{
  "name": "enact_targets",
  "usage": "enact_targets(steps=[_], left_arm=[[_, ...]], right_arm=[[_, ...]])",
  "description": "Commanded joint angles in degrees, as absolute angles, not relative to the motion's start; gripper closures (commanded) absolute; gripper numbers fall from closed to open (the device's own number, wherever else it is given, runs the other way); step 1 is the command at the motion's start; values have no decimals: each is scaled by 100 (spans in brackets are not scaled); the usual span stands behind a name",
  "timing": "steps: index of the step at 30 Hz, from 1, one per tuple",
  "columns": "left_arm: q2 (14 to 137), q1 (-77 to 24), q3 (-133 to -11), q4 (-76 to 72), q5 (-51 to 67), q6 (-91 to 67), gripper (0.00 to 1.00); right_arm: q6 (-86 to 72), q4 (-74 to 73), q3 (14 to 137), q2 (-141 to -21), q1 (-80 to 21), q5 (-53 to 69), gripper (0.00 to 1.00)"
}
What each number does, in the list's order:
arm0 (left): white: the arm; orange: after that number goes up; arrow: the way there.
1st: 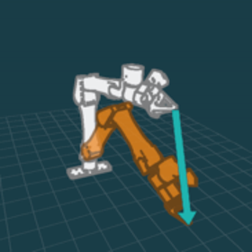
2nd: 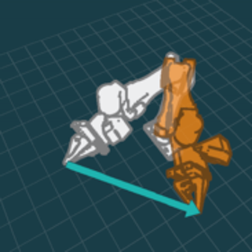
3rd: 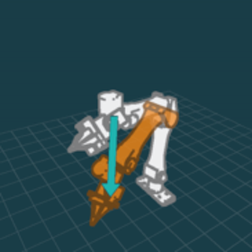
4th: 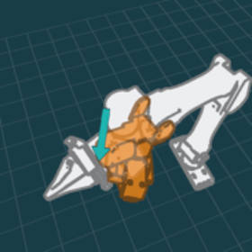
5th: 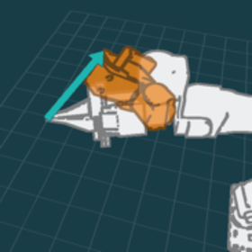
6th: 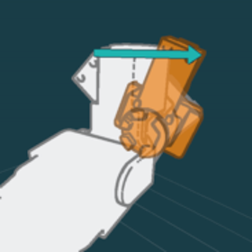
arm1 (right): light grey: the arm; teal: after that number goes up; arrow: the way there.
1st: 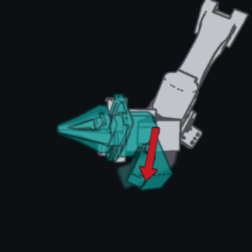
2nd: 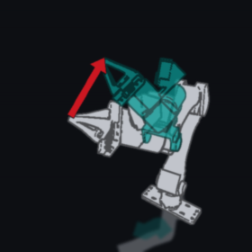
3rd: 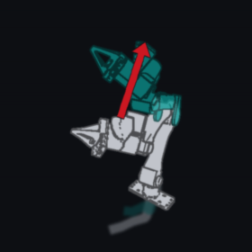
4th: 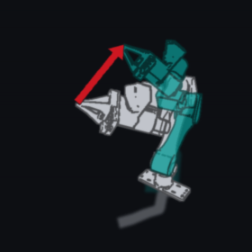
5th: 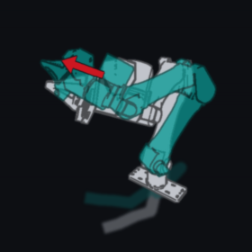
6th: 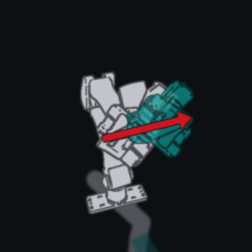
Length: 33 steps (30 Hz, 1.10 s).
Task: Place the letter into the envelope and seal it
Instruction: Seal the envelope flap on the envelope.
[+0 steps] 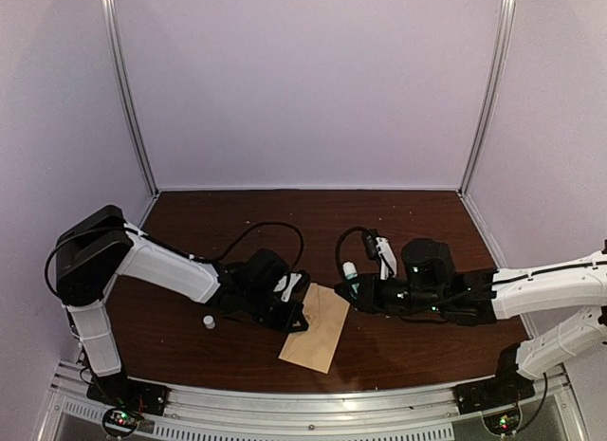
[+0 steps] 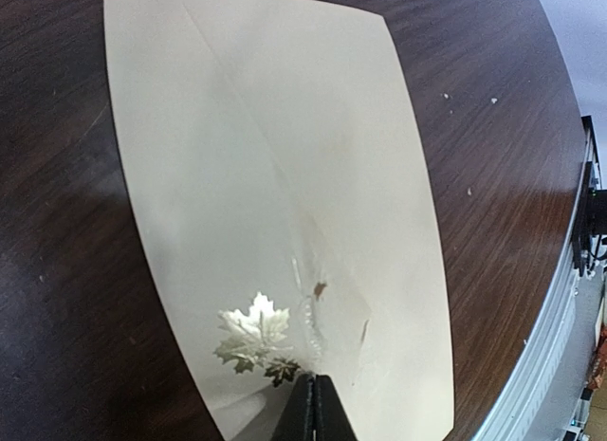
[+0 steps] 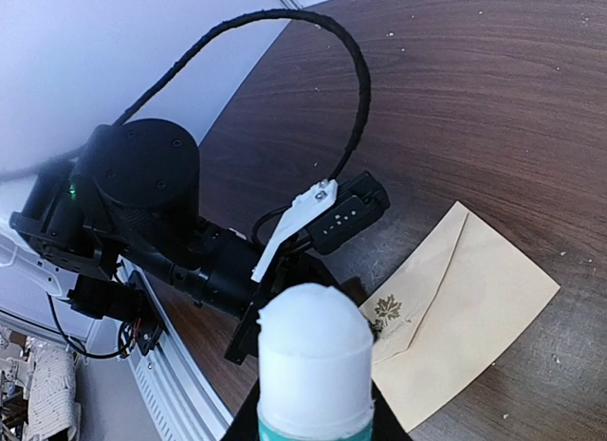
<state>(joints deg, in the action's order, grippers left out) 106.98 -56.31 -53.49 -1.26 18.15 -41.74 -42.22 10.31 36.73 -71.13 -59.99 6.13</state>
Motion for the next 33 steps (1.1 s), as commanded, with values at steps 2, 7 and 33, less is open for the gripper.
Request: enact_targets(steps=[2,7,33], left_arm=[[10788,-5723,-5145,-246,1716,-4227,100],[10730,-5904,-5126,-246,1693,-4298,100],[10356,-6055,-4980,-254,1391,-4482,100]], right_arm=[[-4264,1473,3533,-7454,-5852,619,100],[-4169,1801,3586,-7910,-5819,812,100],[-4274,2785,4191,-10053,-5652,1940,100]])
